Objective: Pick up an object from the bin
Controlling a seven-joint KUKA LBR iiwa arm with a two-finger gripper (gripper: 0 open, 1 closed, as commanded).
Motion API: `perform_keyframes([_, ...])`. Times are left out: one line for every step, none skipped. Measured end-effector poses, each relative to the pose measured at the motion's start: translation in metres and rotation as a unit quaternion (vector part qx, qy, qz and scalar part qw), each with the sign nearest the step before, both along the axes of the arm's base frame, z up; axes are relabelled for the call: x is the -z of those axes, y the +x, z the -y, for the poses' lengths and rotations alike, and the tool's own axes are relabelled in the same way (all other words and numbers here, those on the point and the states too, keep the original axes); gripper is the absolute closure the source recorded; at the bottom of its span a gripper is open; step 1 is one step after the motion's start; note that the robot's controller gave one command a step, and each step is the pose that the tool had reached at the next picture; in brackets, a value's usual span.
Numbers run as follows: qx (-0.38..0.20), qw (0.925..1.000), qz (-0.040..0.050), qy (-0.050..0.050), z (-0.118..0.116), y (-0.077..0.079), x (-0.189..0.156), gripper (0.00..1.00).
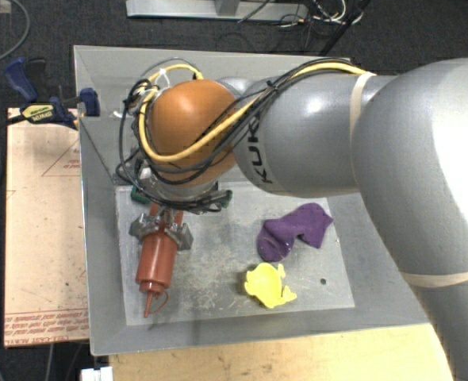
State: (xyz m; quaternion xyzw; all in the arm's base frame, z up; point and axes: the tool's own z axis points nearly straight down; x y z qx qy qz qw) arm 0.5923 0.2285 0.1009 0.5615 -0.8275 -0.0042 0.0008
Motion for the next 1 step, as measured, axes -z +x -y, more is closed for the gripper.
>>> perform_keyframes([0.000, 1.0000, 0.0031, 0.001, -0.0006, 0.0018, -0.0252, 1.00])
